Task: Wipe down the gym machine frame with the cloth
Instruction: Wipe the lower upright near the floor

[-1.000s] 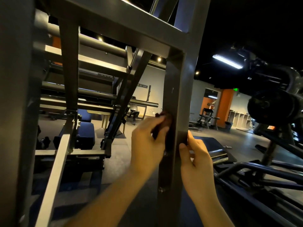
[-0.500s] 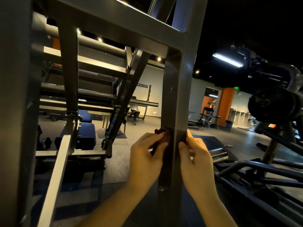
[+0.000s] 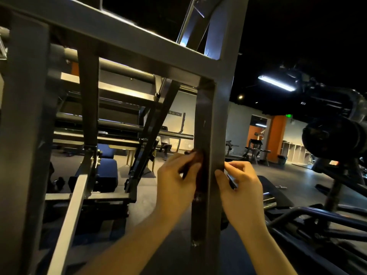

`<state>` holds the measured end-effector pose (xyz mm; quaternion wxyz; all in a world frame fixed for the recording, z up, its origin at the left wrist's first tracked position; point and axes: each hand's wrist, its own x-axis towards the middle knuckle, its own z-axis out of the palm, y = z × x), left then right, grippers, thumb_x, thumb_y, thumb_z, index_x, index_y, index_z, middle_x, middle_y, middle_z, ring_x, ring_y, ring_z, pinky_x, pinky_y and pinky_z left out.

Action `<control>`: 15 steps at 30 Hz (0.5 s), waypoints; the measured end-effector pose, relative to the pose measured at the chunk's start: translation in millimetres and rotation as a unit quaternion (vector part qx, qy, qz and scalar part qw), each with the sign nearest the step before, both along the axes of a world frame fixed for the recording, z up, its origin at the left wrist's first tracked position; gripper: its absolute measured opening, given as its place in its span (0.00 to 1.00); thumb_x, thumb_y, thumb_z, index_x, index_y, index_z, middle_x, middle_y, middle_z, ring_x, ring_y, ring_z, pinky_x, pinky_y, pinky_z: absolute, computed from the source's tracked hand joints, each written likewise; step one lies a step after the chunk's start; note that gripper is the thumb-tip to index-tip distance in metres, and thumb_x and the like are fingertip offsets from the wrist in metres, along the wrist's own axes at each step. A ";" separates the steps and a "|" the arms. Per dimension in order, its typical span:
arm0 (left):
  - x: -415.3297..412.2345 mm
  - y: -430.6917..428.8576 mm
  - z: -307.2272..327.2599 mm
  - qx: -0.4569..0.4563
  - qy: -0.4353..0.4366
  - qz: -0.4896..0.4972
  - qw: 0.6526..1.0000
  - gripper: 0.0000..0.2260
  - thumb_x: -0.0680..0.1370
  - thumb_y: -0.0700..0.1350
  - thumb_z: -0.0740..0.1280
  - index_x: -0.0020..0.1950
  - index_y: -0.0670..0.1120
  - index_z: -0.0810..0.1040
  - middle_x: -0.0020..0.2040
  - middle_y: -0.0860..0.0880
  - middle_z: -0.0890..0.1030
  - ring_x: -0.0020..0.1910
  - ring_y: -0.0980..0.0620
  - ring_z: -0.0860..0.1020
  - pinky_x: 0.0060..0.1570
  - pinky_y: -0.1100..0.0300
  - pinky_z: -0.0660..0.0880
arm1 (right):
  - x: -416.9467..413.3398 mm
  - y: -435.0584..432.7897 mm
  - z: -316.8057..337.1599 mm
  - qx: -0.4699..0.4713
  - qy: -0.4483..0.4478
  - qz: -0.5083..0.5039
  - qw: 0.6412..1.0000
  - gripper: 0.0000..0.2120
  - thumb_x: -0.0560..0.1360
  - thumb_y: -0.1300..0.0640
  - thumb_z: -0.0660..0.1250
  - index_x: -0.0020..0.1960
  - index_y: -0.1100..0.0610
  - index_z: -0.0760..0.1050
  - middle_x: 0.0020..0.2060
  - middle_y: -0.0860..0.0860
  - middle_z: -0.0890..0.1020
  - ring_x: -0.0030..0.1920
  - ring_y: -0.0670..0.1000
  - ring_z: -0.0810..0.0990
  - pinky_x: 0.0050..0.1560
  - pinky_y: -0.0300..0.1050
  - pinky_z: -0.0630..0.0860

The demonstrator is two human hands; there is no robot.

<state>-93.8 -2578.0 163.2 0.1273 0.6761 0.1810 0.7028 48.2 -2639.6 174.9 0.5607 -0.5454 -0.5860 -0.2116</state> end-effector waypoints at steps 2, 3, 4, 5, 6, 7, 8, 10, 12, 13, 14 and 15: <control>-3.9 0.9 6.6 0.011 0.028 0.006 1.000 0.11 0.79 0.41 0.71 0.57 0.56 0.79 0.51 0.66 0.76 0.54 0.68 0.78 0.55 0.75 0.72 | -1.1 0.2 2.5 -0.008 0.017 0.012 1.000 0.11 0.79 0.52 0.70 0.59 0.54 0.82 0.51 0.43 0.77 0.48 0.33 0.77 0.42 0.24 0.71; -5.3 3.0 24.7 0.032 0.030 0.015 0.999 0.11 0.80 0.41 0.71 0.58 0.56 0.78 0.50 0.67 0.75 0.53 0.70 0.77 0.54 0.77 0.71 | -2.5 -0.8 2.8 -0.009 0.013 0.010 1.000 0.10 0.79 0.52 0.70 0.59 0.53 0.82 0.51 0.43 0.77 0.48 0.33 0.77 0.42 0.25 0.71; -6.0 2.9 47.5 0.060 0.016 0.033 0.998 0.11 0.80 0.41 0.71 0.58 0.55 0.78 0.50 0.67 0.74 0.52 0.73 0.76 0.53 0.77 0.71 | -3.4 -1.4 2.3 -0.011 0.004 0.003 1.000 0.10 0.79 0.52 0.70 0.58 0.53 0.82 0.51 0.43 0.77 0.48 0.34 0.76 0.42 0.26 0.71; -6.5 4.3 71.5 0.071 -0.008 0.036 0.997 0.11 0.80 0.41 0.71 0.59 0.54 0.78 0.50 0.66 0.74 0.51 0.74 0.75 0.53 0.78 0.71 | -2.6 -0.5 1.1 -0.007 0.003 0.002 1.000 0.10 0.79 0.53 0.70 0.58 0.53 0.82 0.51 0.43 0.76 0.47 0.34 0.76 0.42 0.26 0.71; -5.7 5.8 91.6 0.069 -0.038 0.024 0.997 0.11 0.80 0.40 0.71 0.60 0.52 0.79 0.51 0.63 0.76 0.51 0.75 0.75 0.53 0.77 0.72 | -2.9 -0.7 0.3 0.005 0.014 0.015 1.000 0.10 0.78 0.55 0.71 0.58 0.55 0.82 0.49 0.42 0.76 0.46 0.33 0.77 0.42 0.26 0.72; -2.9 8.8 102.4 0.067 -0.066 0.006 0.996 0.10 0.80 0.40 0.70 0.61 0.49 0.81 0.52 0.60 0.77 0.52 0.73 0.76 0.53 0.75 0.74 | -1.0 0.1 -1.3 0.016 0.022 0.027 0.999 0.09 0.78 0.56 0.72 0.57 0.57 0.81 0.47 0.42 0.76 0.45 0.33 0.77 0.44 0.25 0.72; 0.3 9.8 102.5 0.066 -0.082 -0.003 0.994 0.10 0.80 0.39 0.70 0.61 0.48 0.81 0.53 0.59 0.78 0.54 0.70 0.77 0.55 0.72 0.76 | 0.9 1.1 -2.4 0.020 0.021 0.033 0.999 0.08 0.77 0.58 0.72 0.56 0.57 0.81 0.47 0.42 0.76 0.46 0.35 0.78 0.45 0.26 0.72; 3.1 6.8 77.5 0.058 -0.072 -0.024 0.995 0.13 0.80 0.39 0.70 0.61 0.54 0.81 0.55 0.61 0.78 0.57 0.63 0.79 0.56 0.63 0.80 | 4.3 5.1 0.6 0.008 0.020 0.032 0.999 0.10 0.74 0.62 0.75 0.55 0.57 0.79 0.44 0.42 0.77 0.47 0.41 0.81 0.44 0.26 0.73; -0.8 -0.3 38.9 0.048 -0.038 -0.046 0.997 0.19 0.80 0.41 0.70 0.57 0.68 0.78 0.54 0.65 0.79 0.56 0.62 0.80 0.54 0.62 0.81 | 5.2 8.2 6.0 -0.005 0.052 0.057 0.997 0.12 0.74 0.63 0.76 0.56 0.61 0.79 0.42 0.38 0.76 0.44 0.35 0.81 0.44 0.22 0.71; -5.7 -6.8 24.7 0.049 -0.021 -0.054 0.997 0.20 0.80 0.42 0.70 0.56 0.70 0.77 0.55 0.66 0.79 0.56 0.62 0.81 0.53 0.60 0.82 | 1.6 5.9 8.1 -0.010 0.054 0.058 0.997 0.11 0.75 0.60 0.75 0.56 0.61 0.80 0.43 0.38 0.75 0.45 0.31 0.79 0.44 0.22 0.71; -8.9 -9.1 16.3 0.040 0.003 -0.056 0.998 0.20 0.80 0.43 0.71 0.54 0.71 0.77 0.55 0.67 0.78 0.55 0.62 0.81 0.50 0.57 0.83 | -0.6 2.3 9.1 -0.010 0.034 0.049 0.998 0.10 0.76 0.57 0.73 0.56 0.58 0.81 0.44 0.40 0.76 0.46 0.33 0.78 0.44 0.24 0.71; -10.6 -9.7 18.5 0.041 0.028 -0.050 0.998 0.20 0.80 0.43 0.71 0.53 0.72 0.76 0.54 0.68 0.78 0.54 0.64 0.80 0.48 0.55 0.84 | -2.2 -1.5 8.5 -0.006 0.016 0.039 0.999 0.09 0.77 0.56 0.72 0.56 0.57 0.82 0.47 0.43 0.77 0.47 0.37 0.78 0.45 0.26 0.71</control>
